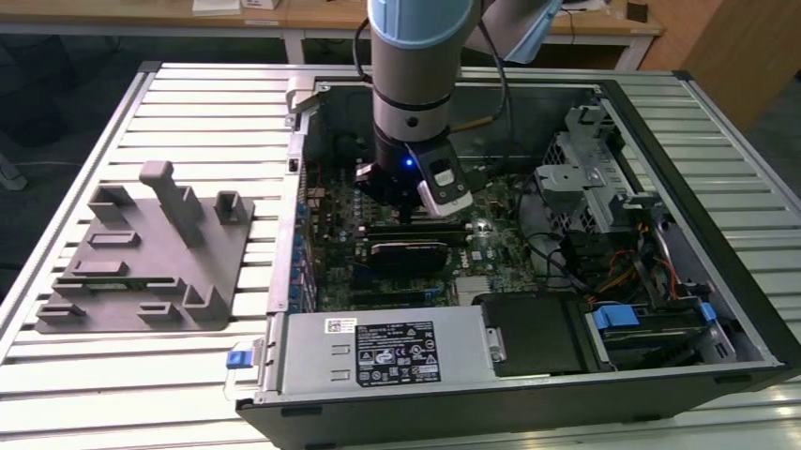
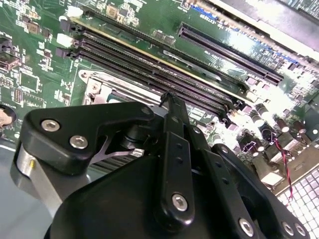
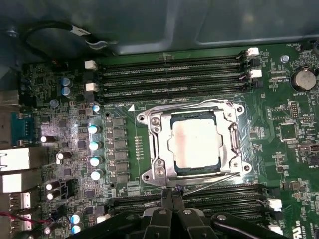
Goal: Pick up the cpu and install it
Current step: 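Install the second cpu locking lever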
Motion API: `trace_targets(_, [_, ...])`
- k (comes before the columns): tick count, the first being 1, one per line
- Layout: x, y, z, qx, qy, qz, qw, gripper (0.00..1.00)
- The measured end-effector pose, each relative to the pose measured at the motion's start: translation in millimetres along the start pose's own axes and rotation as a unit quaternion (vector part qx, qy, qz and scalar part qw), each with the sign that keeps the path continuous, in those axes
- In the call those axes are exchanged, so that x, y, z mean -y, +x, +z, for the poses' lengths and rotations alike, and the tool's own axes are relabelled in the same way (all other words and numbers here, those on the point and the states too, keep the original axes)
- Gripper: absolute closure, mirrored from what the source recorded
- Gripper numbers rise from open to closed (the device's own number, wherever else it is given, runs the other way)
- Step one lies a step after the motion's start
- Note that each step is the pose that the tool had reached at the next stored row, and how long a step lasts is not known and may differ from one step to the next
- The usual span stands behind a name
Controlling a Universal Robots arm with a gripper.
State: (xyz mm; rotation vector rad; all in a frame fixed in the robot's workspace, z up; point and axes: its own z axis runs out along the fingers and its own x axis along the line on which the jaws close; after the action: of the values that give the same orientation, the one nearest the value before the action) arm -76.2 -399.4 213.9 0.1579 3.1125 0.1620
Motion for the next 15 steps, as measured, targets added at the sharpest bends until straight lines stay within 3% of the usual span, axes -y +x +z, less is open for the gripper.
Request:
trace_targets(2, [2.2,0.9,0.4,-0.0008,-0.0075,0.000,1.0000,0.89])
trace_targets(6, [5.4,1.9,2.8,-0.0017,-0.0169,0.000,0.9999,0.89])
trace_targets(15, [8.1,1.6,4.1,-0.0031,-0.0307,0.001,0.9995,0.89])
